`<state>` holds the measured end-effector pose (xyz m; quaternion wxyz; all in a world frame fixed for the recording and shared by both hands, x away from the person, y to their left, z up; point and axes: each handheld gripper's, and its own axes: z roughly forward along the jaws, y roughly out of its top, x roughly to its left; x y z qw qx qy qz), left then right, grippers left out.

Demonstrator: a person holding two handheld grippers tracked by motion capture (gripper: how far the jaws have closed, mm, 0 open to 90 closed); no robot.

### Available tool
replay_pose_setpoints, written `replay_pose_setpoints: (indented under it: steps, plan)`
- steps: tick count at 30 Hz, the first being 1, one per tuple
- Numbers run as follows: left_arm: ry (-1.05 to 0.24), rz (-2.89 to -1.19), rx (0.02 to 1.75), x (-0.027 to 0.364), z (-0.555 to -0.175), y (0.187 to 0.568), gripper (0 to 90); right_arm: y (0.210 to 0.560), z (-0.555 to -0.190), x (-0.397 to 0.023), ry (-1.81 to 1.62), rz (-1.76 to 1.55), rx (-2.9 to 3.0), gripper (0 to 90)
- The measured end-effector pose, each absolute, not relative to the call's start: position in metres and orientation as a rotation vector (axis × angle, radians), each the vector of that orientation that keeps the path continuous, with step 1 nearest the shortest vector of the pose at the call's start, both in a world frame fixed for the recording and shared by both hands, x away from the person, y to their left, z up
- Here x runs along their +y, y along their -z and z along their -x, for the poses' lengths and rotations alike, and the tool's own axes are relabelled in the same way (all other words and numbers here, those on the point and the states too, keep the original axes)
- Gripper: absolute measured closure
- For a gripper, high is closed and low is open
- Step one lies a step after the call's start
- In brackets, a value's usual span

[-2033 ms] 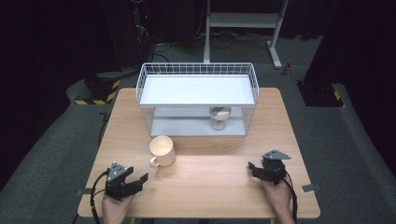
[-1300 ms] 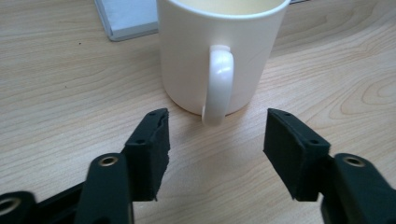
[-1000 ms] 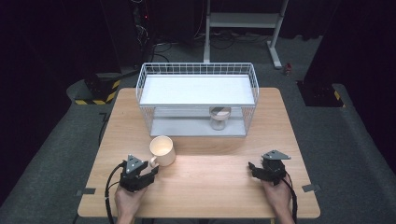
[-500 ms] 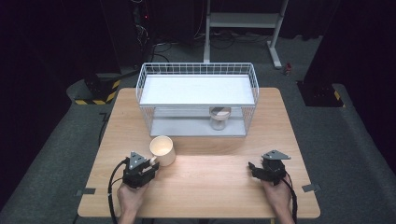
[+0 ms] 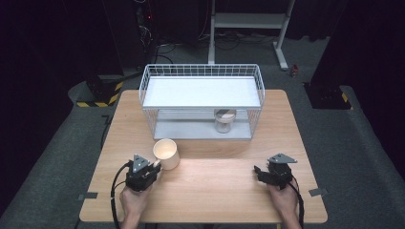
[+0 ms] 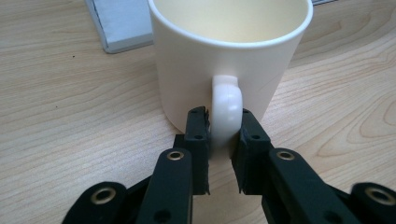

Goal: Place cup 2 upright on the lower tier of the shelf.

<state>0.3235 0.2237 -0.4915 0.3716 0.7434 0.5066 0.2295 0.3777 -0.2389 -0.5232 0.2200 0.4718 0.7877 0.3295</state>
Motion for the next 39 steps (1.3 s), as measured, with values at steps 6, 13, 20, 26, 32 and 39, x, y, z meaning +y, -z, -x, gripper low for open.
replay_pose_setpoints:
  steps: [6, 13, 20, 26, 32, 39]
  plan:
    - [-0.613, -1.932, 1.277, 0.2227, -0.3232, 0.4913, 79.3, 0.5232, -0.3776, -0.2388, -0.911, -1.306, 2.178, 30.7]
    - [-0.615, -1.934, 1.256, 0.2225, -0.3228, 0.4920, 79.8, 0.5232, -0.3775, -0.2387, -0.911, -1.307, 2.178, 30.6]
    - [-0.623, -1.929, 1.230, 0.2221, -0.3214, 0.4916, 80.1, 0.5232, -0.3776, -0.2388, -0.911, -1.305, 2.178, 30.7]
    - [-0.630, -1.927, 1.214, 0.2231, -0.3199, 0.4900, 80.2, 0.5232, -0.3778, -0.2390, -0.913, -1.308, 2.179, 30.6]
    - [-0.629, -1.928, 1.198, 0.2242, -0.3190, 0.4888, 80.3, 0.5231, -0.3778, -0.2390, -0.914, -1.310, 2.179, 30.6]
    - [-0.638, -1.922, 1.182, 0.2242, -0.3173, 0.4860, 80.4, 0.5233, -0.3782, -0.2394, -0.914, -1.305, 2.181, 30.6]
